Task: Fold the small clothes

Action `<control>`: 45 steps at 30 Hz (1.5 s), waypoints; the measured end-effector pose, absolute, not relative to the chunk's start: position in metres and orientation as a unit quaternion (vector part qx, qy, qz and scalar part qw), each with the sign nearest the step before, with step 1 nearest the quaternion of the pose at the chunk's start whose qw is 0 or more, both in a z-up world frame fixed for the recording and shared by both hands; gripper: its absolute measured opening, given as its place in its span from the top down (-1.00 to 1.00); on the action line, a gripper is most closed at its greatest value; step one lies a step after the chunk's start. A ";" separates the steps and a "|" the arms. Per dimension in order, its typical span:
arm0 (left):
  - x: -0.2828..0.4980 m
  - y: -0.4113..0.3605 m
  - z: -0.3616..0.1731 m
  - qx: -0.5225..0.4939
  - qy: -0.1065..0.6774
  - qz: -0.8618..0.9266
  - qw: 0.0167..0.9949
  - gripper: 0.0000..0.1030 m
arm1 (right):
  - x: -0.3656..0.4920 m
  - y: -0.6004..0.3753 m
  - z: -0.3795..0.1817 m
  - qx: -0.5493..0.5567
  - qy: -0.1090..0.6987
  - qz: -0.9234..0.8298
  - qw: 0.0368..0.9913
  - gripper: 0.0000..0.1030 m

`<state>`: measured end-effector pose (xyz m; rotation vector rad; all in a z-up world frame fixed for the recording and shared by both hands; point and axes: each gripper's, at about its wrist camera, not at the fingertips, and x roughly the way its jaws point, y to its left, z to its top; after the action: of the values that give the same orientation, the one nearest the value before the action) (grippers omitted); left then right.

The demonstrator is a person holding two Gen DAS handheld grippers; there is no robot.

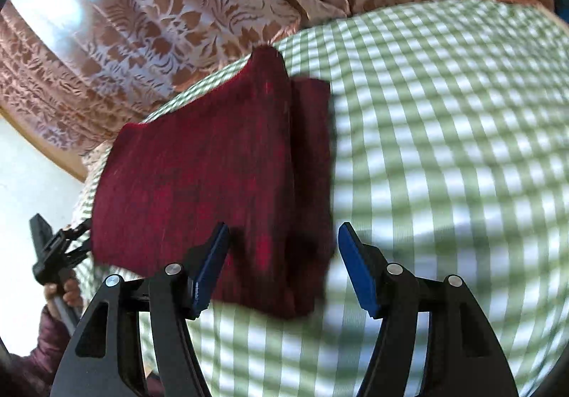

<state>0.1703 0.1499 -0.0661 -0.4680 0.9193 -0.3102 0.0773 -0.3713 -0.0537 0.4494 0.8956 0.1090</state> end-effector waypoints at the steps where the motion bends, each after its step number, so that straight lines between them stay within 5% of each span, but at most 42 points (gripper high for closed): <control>1: 0.166 0.145 -0.069 -0.219 0.439 -0.156 0.857 -0.31 | 0.074 -0.369 -0.056 0.216 0.430 0.057 0.875 -0.22; 2: 0.162 0.139 -0.073 -0.214 0.443 -0.166 0.855 -0.29 | 0.072 -0.366 -0.060 0.215 0.432 0.059 0.874 -0.20; 4: 0.158 0.130 -0.076 -0.204 0.447 -0.174 0.853 -0.22 | 0.074 -0.360 -0.063 0.206 0.435 0.059 0.875 0.15; 6: 0.159 0.122 -0.081 -0.191 0.455 -0.179 0.851 0.27 | 0.079 -0.356 -0.067 0.195 0.437 0.046 0.877 0.39; 7: 0.161 0.123 -0.084 -0.200 0.460 -0.179 0.846 0.35 | 0.079 -0.355 -0.068 0.197 0.437 0.043 0.876 0.47; 11: 0.152 0.126 -0.070 -0.196 0.451 -0.183 0.851 0.64 | 0.069 -0.351 -0.055 0.187 0.435 0.051 0.879 0.60; 23: 0.078 0.145 -0.062 -0.154 0.474 -0.179 0.848 0.56 | -0.010 -0.339 -0.058 0.195 0.480 0.098 0.850 0.60; 26: 0.071 0.144 -0.049 -0.138 0.451 -0.159 0.867 0.42 | -0.012 -0.342 -0.056 0.207 0.472 0.097 0.851 0.42; 29: 0.067 0.140 -0.024 -0.112 0.407 -0.154 0.893 0.42 | -0.014 -0.345 -0.047 0.209 0.454 0.093 0.861 -0.01; 33: 0.066 0.103 0.002 -0.089 0.366 -0.227 0.898 0.42 | -0.010 -0.344 -0.046 0.198 0.449 0.088 0.867 -0.02; 35: 0.067 0.073 0.004 -0.077 0.366 -0.275 0.886 0.42 | -0.007 -0.343 -0.051 0.199 0.453 0.085 0.865 0.05; 36: 0.067 0.059 0.003 -0.069 0.368 -0.293 0.880 0.42 | -0.006 -0.341 -0.054 0.195 0.457 0.084 0.864 0.33; 39: 0.063 0.008 -0.005 -0.019 0.379 -0.337 0.861 0.44 | -0.008 -0.337 -0.054 0.178 0.460 0.084 0.866 0.69; 45: 0.081 -0.034 -0.053 0.036 0.450 -0.326 0.830 0.64 | -0.009 -0.346 -0.073 0.151 0.484 0.053 0.860 0.79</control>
<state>0.0815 -0.0343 -0.0525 0.0768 0.9545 -0.6923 -0.0092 -0.3460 -0.0730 0.3174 1.0155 0.1107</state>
